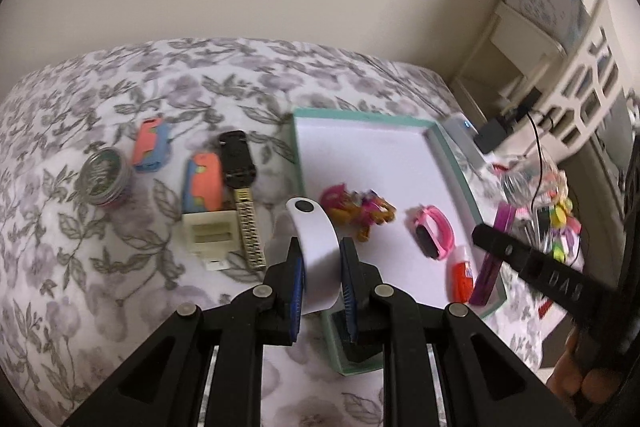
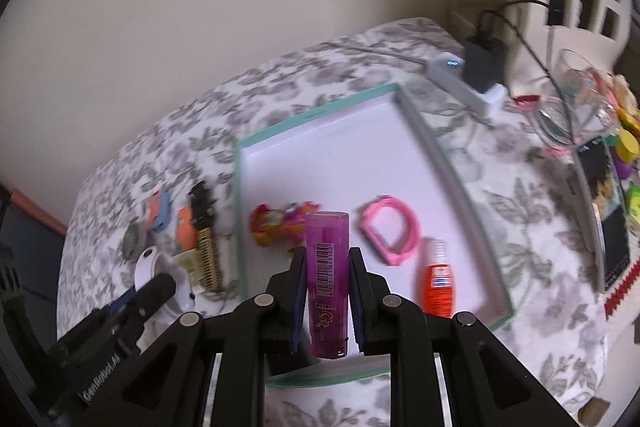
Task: Organize rigid objects
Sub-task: 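Carry the purple tube and the white band over the tray with both grippers, then open the right gripper to drop the tube while the left releases the white band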
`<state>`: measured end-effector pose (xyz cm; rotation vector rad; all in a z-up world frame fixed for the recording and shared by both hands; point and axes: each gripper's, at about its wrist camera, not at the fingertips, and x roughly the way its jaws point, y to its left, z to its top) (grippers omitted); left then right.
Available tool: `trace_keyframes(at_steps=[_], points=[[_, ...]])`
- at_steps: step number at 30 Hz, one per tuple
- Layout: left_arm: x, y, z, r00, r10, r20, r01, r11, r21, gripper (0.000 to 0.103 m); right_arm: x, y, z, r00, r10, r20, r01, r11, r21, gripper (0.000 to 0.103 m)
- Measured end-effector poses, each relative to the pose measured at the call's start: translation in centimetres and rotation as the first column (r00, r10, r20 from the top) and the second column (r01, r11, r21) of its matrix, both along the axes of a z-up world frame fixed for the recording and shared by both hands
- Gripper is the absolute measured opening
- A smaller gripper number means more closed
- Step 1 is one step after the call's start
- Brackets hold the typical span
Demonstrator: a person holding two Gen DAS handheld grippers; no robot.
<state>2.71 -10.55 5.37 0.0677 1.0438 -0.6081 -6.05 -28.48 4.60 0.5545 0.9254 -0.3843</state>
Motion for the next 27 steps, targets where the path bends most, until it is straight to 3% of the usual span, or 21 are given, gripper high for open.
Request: trace_keyframes(at_steps=[7, 15, 20, 27], points=[[-1.8, -2.6, -0.8, 0.996, -0.083, 0.025, 0.082, 0.996, 0.025, 0.018, -1.1, -2.1, -0.7, 0.997, -0.063, -0.043, 0.062, 0.997, -0.039, 0.020], [-3.6, -5.1, -2.6, 0.985, -0.171, 0.017, 0.169, 0.981, 0.096, 0.018, -0.9, -2.7, -2.4, 0.993, -0.062, -0.096, 0.059, 0.998, -0.033, 0.021], [-4.0, -5.6, -3.9, 0.981, -0.195, -0.006, 0.194, 0.971, 0.136, 0.018, -0.5, -2.6, -3.6, 0.990, -0.050, -0.135, 0.046, 0.999, -0.029, 0.020], [-4.0, -5.7, -4.0, 0.980, -0.201, -0.002, 0.200, 0.970, 0.138, 0.018, -0.2, -2.5, -4.4, 0.986, -0.043, -0.163, 0.039, 0.999, -0.024, 0.020]])
